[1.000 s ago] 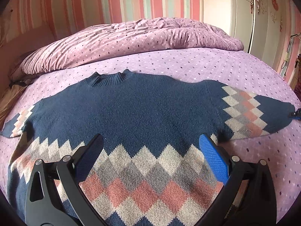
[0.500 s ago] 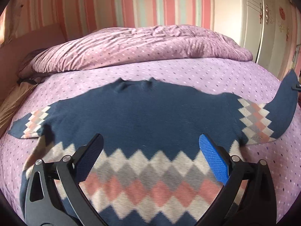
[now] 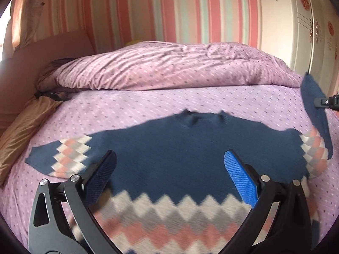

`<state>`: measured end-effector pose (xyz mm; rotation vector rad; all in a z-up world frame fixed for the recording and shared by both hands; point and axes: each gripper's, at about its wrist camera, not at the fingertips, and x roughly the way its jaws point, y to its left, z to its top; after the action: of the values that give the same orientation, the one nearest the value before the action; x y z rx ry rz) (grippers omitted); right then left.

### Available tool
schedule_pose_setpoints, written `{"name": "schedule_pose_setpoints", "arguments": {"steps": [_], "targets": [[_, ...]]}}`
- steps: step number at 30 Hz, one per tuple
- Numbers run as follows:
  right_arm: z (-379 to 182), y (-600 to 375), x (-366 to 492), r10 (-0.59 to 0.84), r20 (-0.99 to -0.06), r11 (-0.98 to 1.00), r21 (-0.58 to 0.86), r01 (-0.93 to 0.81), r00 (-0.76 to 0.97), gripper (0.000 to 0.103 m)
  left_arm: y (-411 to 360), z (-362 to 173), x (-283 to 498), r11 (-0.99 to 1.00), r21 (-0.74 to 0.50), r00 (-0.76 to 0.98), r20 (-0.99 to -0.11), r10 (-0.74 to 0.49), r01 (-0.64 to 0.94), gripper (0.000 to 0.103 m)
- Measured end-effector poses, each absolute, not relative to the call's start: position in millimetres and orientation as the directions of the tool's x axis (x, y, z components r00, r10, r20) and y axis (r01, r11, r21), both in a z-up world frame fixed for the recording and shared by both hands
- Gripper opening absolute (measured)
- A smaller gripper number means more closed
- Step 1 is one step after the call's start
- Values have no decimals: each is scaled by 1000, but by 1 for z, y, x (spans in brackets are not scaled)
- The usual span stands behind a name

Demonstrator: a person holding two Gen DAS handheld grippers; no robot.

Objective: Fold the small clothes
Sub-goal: 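Carry the sleeve across the sweater front and open the right tool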

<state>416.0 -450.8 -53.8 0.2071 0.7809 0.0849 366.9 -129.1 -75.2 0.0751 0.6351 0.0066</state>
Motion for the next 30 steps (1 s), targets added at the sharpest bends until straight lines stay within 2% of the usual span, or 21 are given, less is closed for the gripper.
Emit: {"name": "schedule_pose_setpoints", "arguments": {"steps": [7, 16, 24, 30], "targets": [[-76, -337, 457, 241, -692, 965, 249, -88, 680, 15, -78, -77, 379, 997, 67, 805, -590, 60, -25, 100], [-130, -206, 500, 295, -744, 955, 239, -174, 600, 15, 4, -84, 387, 992, 62, 798, -590, 123, -107, 100], [-182, -127, 515, 239, -807, 966, 143, -214, 540, 15, 52, -94, 387, 987, 54, 789, -594, 155, -153, 100], [-203, -114, 513, 200, -833, 968, 87, -235, 516, 16, 60, -101, 385, 986, 46, 784, -601, 156, -161, 100]]}}
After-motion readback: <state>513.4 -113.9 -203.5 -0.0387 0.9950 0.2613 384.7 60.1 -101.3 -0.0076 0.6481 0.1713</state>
